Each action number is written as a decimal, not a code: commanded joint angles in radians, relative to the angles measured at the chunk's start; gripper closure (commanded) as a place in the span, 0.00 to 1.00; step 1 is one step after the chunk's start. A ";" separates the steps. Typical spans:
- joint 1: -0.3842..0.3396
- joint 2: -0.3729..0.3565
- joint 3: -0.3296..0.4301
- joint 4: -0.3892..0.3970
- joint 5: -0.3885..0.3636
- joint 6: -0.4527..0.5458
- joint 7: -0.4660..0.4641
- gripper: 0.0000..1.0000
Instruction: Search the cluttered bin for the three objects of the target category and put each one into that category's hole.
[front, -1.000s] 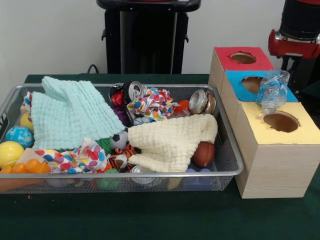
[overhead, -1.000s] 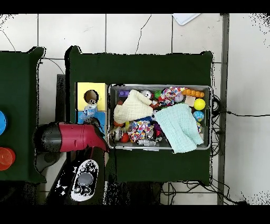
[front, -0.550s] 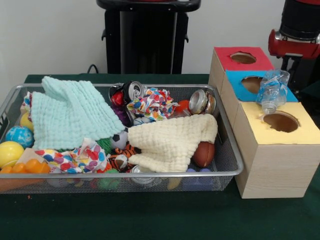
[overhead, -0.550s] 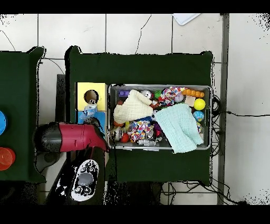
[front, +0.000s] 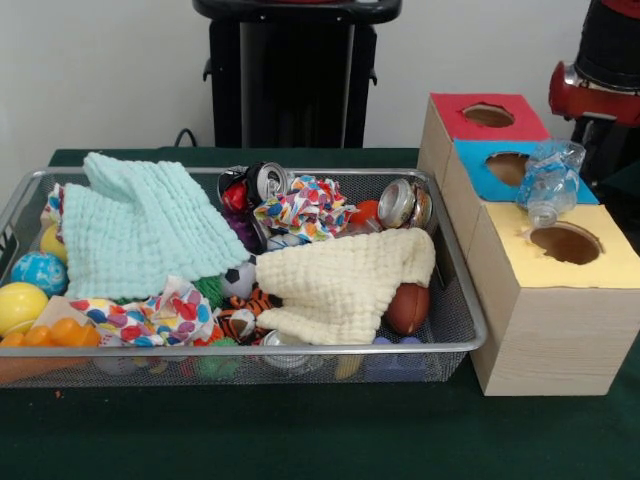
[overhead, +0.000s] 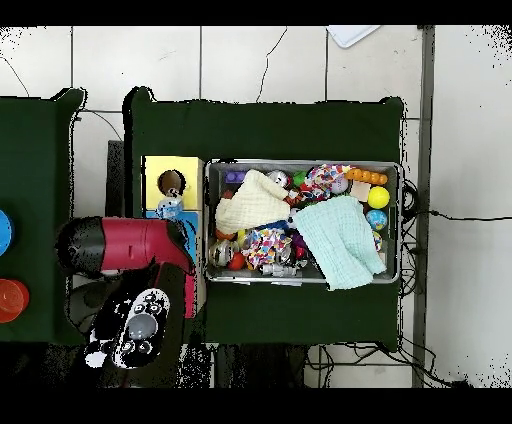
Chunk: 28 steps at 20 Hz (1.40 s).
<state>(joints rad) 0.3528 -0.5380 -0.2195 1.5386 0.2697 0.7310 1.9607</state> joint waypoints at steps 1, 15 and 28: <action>0.035 0.171 0.015 -0.232 0.081 0.098 0.395 1.00; 0.014 0.149 -0.015 -0.309 0.046 0.250 0.394 1.00; -0.051 0.051 -0.030 -0.321 -0.015 0.387 0.254 1.00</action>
<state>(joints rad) 0.3621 -0.4502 -0.2689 1.2359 0.2880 0.9581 2.1087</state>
